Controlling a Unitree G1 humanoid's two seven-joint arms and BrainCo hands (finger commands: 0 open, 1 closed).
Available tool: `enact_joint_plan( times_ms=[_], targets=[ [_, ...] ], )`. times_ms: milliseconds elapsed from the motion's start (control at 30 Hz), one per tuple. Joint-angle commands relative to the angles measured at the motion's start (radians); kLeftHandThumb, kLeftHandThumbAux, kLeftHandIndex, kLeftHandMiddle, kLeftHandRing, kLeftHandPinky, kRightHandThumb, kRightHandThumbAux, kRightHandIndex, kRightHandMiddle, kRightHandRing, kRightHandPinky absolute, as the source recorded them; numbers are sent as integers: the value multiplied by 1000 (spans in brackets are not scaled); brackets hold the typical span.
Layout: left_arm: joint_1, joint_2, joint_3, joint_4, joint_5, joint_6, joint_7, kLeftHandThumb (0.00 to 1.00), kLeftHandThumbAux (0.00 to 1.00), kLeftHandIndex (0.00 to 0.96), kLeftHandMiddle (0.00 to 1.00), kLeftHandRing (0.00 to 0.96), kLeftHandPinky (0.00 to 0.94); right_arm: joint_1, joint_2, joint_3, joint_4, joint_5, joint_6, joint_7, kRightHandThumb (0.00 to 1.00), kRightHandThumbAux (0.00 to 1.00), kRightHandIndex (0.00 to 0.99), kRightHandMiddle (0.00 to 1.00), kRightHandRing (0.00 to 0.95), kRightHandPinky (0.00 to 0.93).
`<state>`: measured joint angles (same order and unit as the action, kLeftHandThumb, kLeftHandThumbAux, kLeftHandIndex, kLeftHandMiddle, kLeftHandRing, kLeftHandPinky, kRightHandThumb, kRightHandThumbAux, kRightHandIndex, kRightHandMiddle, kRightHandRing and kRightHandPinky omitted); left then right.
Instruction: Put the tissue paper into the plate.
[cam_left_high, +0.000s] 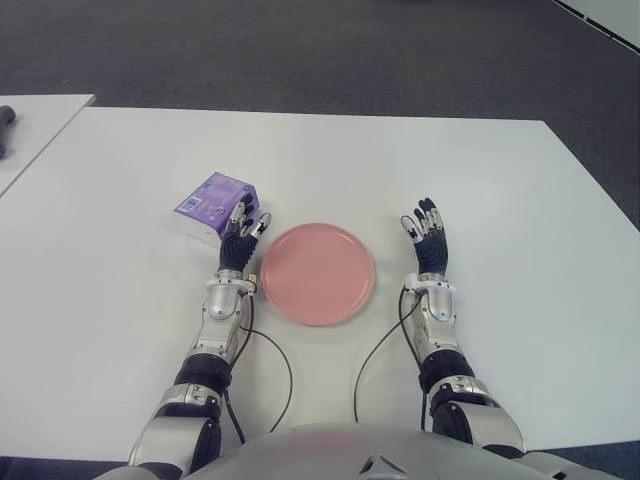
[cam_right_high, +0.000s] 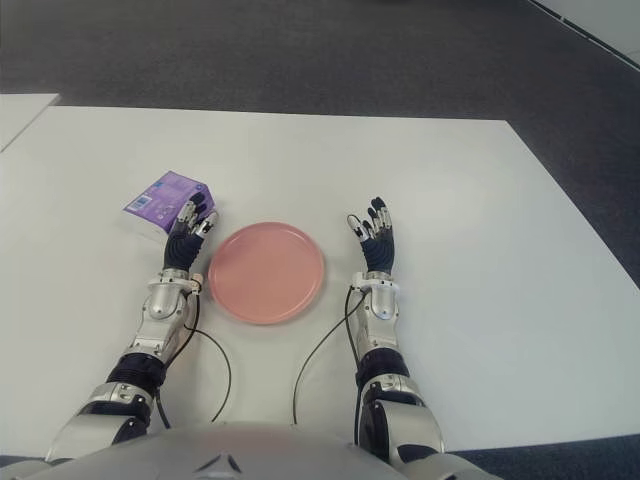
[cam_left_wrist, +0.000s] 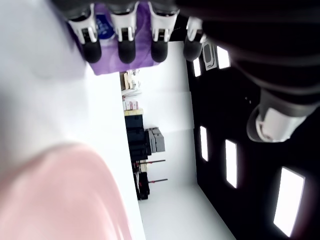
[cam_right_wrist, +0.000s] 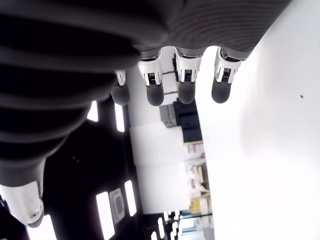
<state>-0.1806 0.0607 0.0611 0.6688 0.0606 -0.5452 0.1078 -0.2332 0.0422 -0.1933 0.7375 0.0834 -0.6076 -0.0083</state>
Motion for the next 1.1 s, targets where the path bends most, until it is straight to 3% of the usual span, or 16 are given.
enact_joint_plan(
  times_ms=[33,100,200,300,433,533,733,933,1100],
  targets=[
    [2,2,0,9,9,2,9,0,457,0,0,0,0,43,12,0,78,23,51,22,124,613,21,0,0,0],
    [2,2,0,9,9,0,10,0,457,0,0,0,0,106,29,18,-60,12,78,4,114,621,14,0,0,0],
    [2,4,0,10,9,-3,11,0,458,0,0,0,0,148,39,31,-156,5,110,-11,103,628,8,0,0,0],
    [0,6,-1,16,13,-10,14,0,458,0,0,0,0,88,42,41,-89,-12,140,-35,96,628,11,0,0,0],
    [-3,12,0,21,12,-16,9,0,455,0,0,0,0,87,4,23,17,7,75,2,74,638,4,0,0,0],
    [-3,13,0,22,9,-19,7,0,456,0,0,0,0,41,28,46,-26,-25,116,-52,58,666,7,0,0,0],
    [-2,11,-1,18,5,-26,2,0,463,0,0,0,0,91,20,20,16,34,5,24,40,699,12,0,0,0],
    [-1,14,-2,16,0,-31,-8,0,466,0,0,0,0,58,19,10,53,25,41,7,49,699,12,0,0,0],
    [1,17,-7,7,4,-25,-11,0,471,0,0,0,0,88,31,13,12,34,49,19,71,681,10,0,0,0]
  ],
)
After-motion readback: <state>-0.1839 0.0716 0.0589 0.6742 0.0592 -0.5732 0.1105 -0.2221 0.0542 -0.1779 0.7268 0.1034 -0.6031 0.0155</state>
